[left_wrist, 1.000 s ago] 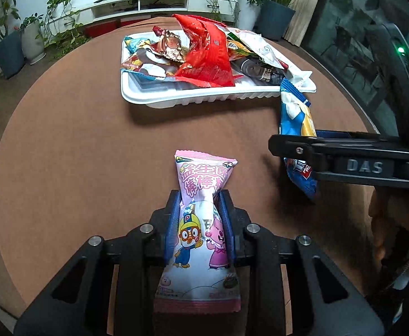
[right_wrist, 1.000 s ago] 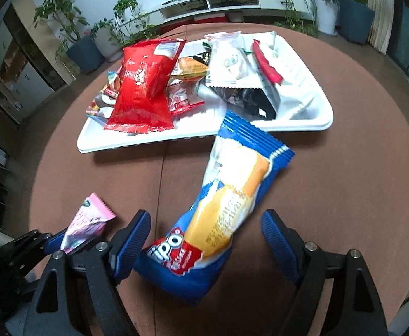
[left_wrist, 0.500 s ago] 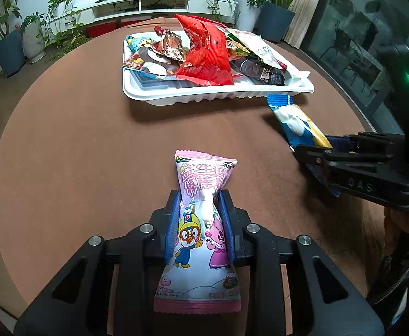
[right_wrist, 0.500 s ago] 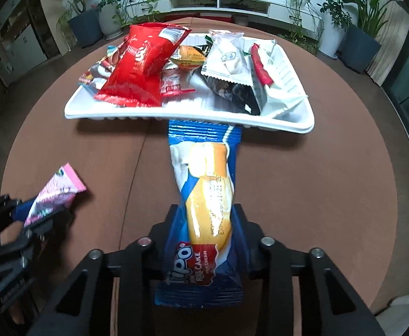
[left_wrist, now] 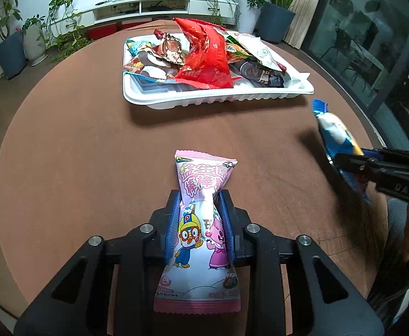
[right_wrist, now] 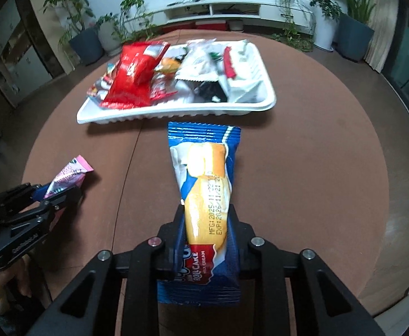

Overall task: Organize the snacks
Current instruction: 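Carry the pink packet and blue cake packet over the tray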

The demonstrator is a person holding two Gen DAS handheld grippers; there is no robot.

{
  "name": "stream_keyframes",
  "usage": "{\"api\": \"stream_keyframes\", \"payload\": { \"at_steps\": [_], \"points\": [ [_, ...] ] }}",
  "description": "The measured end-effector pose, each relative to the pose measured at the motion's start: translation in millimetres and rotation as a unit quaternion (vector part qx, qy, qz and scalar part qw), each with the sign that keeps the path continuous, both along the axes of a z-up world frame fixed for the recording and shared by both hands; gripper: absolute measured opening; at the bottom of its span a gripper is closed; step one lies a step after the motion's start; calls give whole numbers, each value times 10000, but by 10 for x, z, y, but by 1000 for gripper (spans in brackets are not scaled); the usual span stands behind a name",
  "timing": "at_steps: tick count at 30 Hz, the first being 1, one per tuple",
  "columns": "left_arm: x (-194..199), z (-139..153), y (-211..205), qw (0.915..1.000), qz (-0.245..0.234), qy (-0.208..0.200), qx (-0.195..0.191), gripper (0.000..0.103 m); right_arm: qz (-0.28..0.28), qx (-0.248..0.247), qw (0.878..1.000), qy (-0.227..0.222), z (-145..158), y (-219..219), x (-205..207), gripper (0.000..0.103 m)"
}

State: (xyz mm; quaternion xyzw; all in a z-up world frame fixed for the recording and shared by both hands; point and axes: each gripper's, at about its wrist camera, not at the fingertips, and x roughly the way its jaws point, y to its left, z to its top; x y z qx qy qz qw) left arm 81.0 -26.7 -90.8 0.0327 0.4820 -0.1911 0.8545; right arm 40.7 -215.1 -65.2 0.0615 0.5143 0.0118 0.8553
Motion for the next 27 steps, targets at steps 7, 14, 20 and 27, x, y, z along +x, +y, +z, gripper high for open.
{"api": "stream_keyframes", "payload": {
  "at_steps": [7, 14, 20, 27],
  "points": [
    [-9, 88, 6, 10000, -17, -71, -12, 26, -191, 124, 9997, -108, 117, -166, 32, 28],
    [126, 254, 45, 9998, 42, -186, -76, 26, -273, 145, 9991, -293, 279, -271, 193, 28],
    [404, 536, 133, 9989, 153, -381, -239, 26, -424, 304, 9972, -531, 485, -501, 419, 28],
    [869, 987, 234, 9963, 314, -777, -214, 26, -440, 439, 9946, -835, 794, -665, 800, 28]
  ]
}}
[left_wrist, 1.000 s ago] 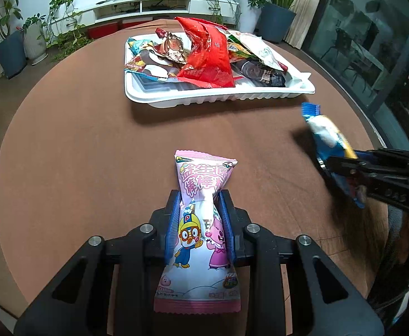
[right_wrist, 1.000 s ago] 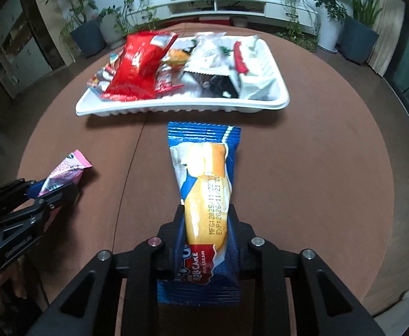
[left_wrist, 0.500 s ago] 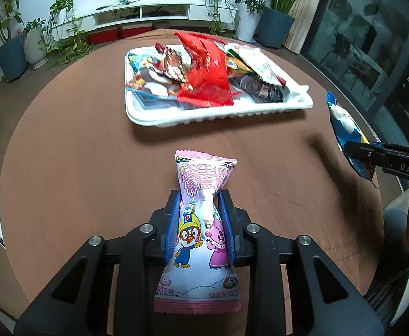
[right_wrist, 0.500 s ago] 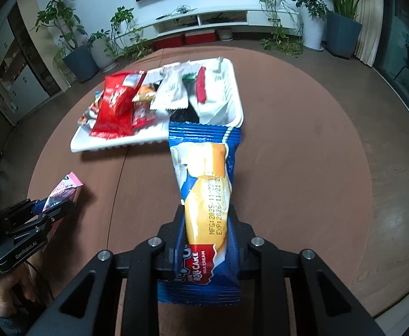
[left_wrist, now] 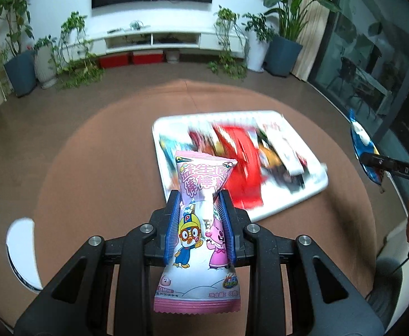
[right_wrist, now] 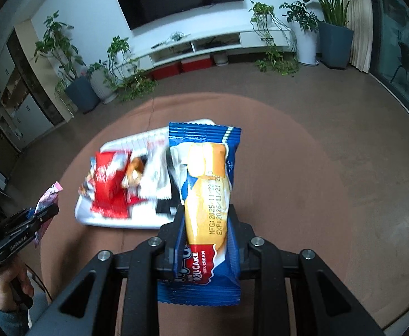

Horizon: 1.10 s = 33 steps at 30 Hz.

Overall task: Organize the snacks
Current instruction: 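Carry the pink packet and blue cake packet over the tray, then lower both packets into the tray and open both grippers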

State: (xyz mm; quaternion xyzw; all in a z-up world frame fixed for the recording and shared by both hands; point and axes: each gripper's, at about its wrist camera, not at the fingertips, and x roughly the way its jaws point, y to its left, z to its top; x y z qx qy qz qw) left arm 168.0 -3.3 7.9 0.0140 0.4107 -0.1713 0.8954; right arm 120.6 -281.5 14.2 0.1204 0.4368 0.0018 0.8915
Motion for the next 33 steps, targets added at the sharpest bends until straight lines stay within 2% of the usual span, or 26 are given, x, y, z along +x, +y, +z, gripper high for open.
{"api": "stream_keyframes", "payload": {
  "at_steps": [4, 10, 18, 26, 33],
  "points": [
    [314, 177, -9, 9999, 44, -63, -70, 26, 168, 73, 9997, -130, 145, 79, 272, 28],
    [673, 183, -173, 9997, 9, 35, -226, 26, 656, 154, 9977, -98, 193, 468, 796, 28],
    [1009, -132, -395, 9997, 41, 158, -196, 26, 991, 197, 9937, 493, -222, 918, 1321, 28],
    [1191, -512, -585, 9993, 44, 321, -159, 26, 855, 93, 9933, 769, -533, 939, 1431, 28],
    [1309, -622, -691, 9995, 25, 320, -54, 27, 803, 21, 9932, 845, -663, 941, 1491, 28]
  ]
}}
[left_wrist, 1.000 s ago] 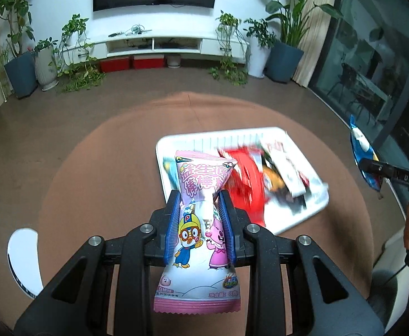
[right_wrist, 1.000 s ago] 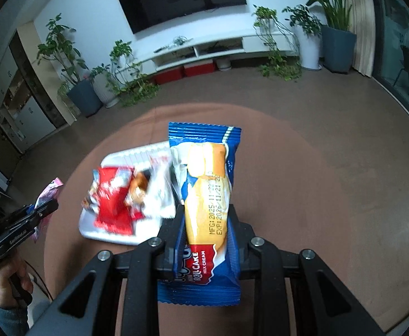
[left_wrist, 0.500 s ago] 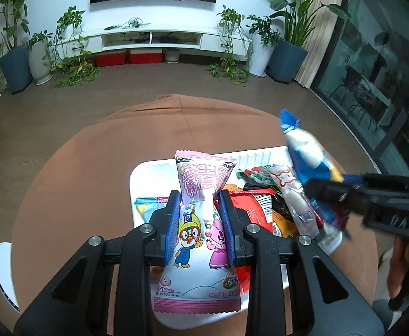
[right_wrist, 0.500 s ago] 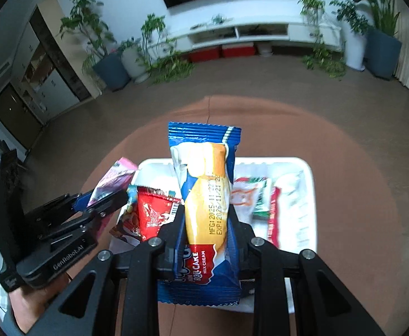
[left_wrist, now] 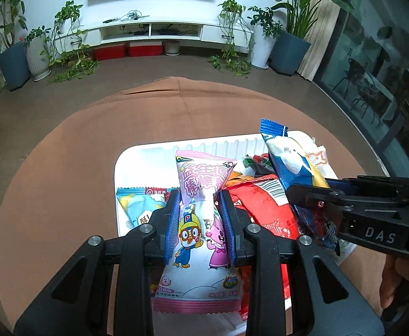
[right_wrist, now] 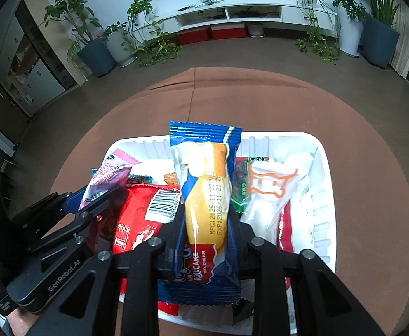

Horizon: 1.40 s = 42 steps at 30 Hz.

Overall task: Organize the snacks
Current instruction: 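Lower both packets into the tray and open both grippers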

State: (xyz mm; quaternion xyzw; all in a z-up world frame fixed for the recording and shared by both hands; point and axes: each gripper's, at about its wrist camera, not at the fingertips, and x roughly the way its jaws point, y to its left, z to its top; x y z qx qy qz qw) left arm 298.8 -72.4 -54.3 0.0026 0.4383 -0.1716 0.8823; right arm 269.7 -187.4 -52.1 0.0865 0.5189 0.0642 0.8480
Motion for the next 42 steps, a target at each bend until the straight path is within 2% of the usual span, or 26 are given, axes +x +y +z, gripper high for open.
{"api": "stream_keyframes", "payload": {
  "at_steps": [4, 11, 18, 32, 35, 42],
  "points": [
    [40, -51, -55, 10000, 11, -21, 72, 30, 7, -74, 10000, -2, -28, 52, -1, 28],
    [59, -81, -108, 10000, 9, 19, 50, 46, 13, -267, 9996, 27, -15, 94, -68, 33],
    [44, -93, -80, 10000, 12, 39, 28, 49, 26, -379, 9993, -17, 40, 105, -85, 34],
    [-32, -61, -83, 10000, 8, -39, 35, 55, -30, -419, 9990, -133, 114, 42, -118, 44],
    [-79, -33, -49, 9999, 33, -120, 71, 64, -46, -418, 9989, -187, 161, 38, -116, 49],
    [-171, 79, -38, 9996, 52, -280, 85, 77, -93, -359, 9989, -275, 253, 22, -170, 57]
  ]
}}
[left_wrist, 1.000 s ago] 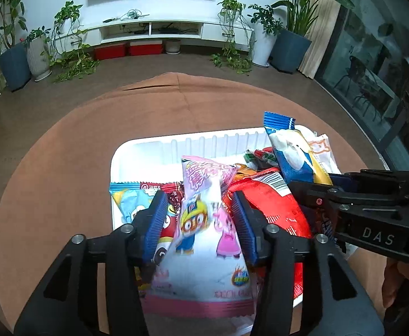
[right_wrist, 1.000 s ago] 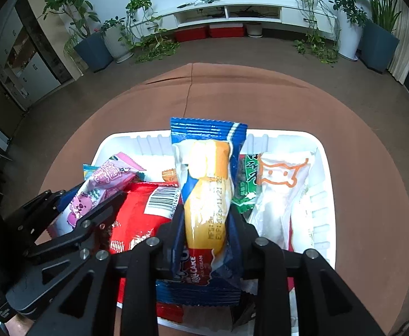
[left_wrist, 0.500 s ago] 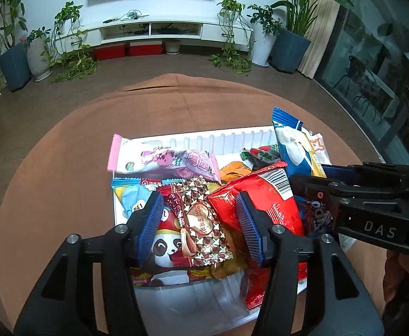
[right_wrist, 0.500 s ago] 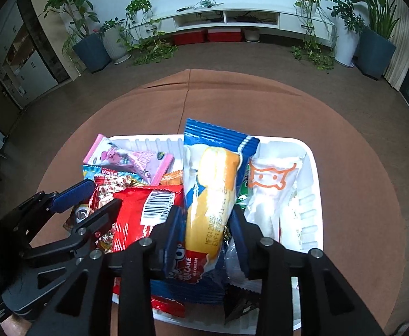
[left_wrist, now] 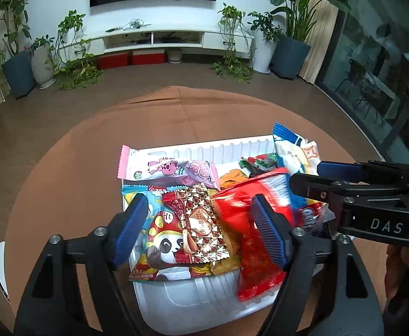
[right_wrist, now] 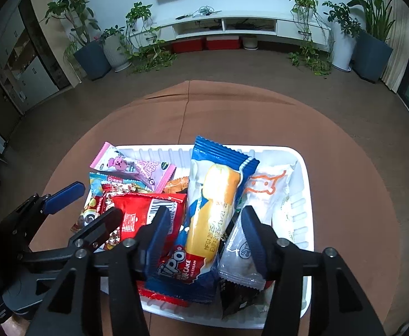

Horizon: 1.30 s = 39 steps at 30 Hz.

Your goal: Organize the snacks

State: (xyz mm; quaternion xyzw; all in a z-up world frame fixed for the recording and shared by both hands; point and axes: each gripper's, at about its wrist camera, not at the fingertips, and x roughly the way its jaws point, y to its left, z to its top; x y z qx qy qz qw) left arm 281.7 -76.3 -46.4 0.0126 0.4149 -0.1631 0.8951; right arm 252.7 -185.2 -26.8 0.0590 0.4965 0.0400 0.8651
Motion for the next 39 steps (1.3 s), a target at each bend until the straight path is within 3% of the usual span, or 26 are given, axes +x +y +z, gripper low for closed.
{"api": "stream_keyframes", "payload": {
  "at_steps": [3, 6, 9, 13, 17, 21, 24, 27, 32, 39],
  "points": [
    [-73, 86, 2, 9999, 20, -125, 68, 82, -30, 37, 10000, -66, 69, -11, -41, 57],
    [-196, 195, 5, 9992, 67, -344, 182, 92, -89, 68, 9997, -218, 176, -31, -117, 65],
    [-399, 341, 11, 9961, 204, -742, 439, 94, -153, 131, 9986, -495, 312, -61, -249, 71],
    [-757, 551, 59, 9895, 678, -1103, 635, 94, -260, 199, 9918, -1234, 570, -89, -584, 86],
    [-1165, 760, 107, 9802, 1101, -1443, 791, 99, -470, 141, 9743, -2198, 842, -94, -1091, 103],
    [-1577, 921, 175, 9805, 1174, -1490, 521, 99, -726, -56, 9558, -2849, 1038, -99, -1597, 103],
    [-1805, 989, 239, 9852, 1111, -1300, 132, 99, -892, -121, 9486, -3033, 1109, -101, -1924, 103],
    [-1996, 1031, 262, 9851, 1195, -1234, 36, 99, -911, -121, 9457, -3119, 1165, -78, -2223, 103],
    [-2334, 1071, 253, 9819, 1380, -1271, 253, 102, -953, -241, 9433, -3171, 1173, 21, -2634, 103],
    [-2631, 1129, 270, 9811, 1391, -1306, 316, 103, -891, -435, 9441, -3143, 1160, 155, -2827, 103]
  ]
}}
